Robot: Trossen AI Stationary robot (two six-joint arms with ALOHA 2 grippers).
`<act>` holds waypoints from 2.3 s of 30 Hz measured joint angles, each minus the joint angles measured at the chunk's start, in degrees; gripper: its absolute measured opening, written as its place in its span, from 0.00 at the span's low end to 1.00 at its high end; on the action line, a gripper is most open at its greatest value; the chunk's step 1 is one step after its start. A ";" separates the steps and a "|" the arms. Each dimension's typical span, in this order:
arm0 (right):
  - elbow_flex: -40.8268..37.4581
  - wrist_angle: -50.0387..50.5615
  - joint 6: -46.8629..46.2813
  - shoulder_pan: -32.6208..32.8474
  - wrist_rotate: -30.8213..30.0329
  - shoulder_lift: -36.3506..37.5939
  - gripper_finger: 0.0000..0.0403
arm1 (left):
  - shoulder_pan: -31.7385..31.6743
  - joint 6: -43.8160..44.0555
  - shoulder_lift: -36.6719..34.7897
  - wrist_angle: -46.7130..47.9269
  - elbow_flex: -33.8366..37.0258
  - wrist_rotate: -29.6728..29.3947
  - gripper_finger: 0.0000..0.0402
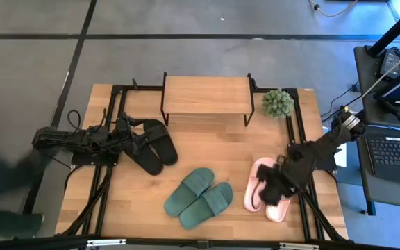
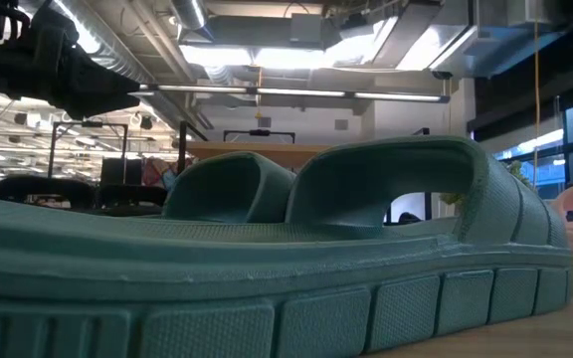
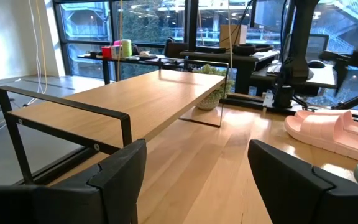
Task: Pick and place slides into the shelf
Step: Put the right pink slide under the shelf
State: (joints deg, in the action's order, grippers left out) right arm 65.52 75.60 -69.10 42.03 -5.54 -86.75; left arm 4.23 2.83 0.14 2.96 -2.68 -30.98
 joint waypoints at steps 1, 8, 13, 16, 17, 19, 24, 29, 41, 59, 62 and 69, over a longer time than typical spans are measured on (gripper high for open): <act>0.00 -0.05 -3.48 1.81 1.15 -0.81 0.52 | 0.01 0.00 0.01 0.00 -0.01 0.00 0.68; 0.00 -0.33 -14.44 11.11 4.35 -7.54 0.52 | 0.00 -1.94 -0.01 0.00 0.00 0.00 0.68; 0.00 2.63 -14.48 13.63 4.35 -11.80 0.52 | 0.02 -1.92 -0.02 0.00 -0.02 0.00 0.68; 0.00 5.32 -14.52 13.94 4.10 -14.19 0.52 | 0.01 -1.89 0.00 0.00 0.00 0.00 0.68; 0.00 5.90 -14.49 13.96 3.96 -14.98 0.52 | 0.02 -1.88 -0.01 0.00 0.00 0.00 0.68; -0.02 6.82 -14.52 13.94 3.87 -16.12 0.52 | 0.01 -1.88 0.01 0.00 0.00 0.00 0.68; -0.35 6.71 -14.60 13.94 3.76 -18.28 0.52 | 0.00 -1.86 0.01 0.00 0.00 0.00 0.68; -0.35 7.91 -14.67 13.91 3.67 -20.23 0.52 | 0.00 -1.81 0.01 0.00 0.00 0.00 0.68; -3.96 6.62 -15.04 13.61 3.66 -20.40 0.09 | 0.00 -1.73 0.01 0.00 0.00 0.00 0.68; 4.07 14.40 -17.55 9.97 -3.17 -12.57 0.03 | 0.00 -1.75 0.01 0.00 0.00 0.00 0.68; 5.40 14.48 -15.12 7.21 -6.49 -12.01 0.03 | 0.00 -1.77 0.01 0.00 -0.01 0.00 0.68; 8.97 14.38 -3.18 -0.49 -16.25 -12.03 0.03 | 0.02 -1.92 0.01 0.02 0.00 0.00 0.68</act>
State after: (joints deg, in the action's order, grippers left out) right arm 74.49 89.97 -72.28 41.54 -21.79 -98.78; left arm 4.25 0.91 0.14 2.98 -2.68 -30.98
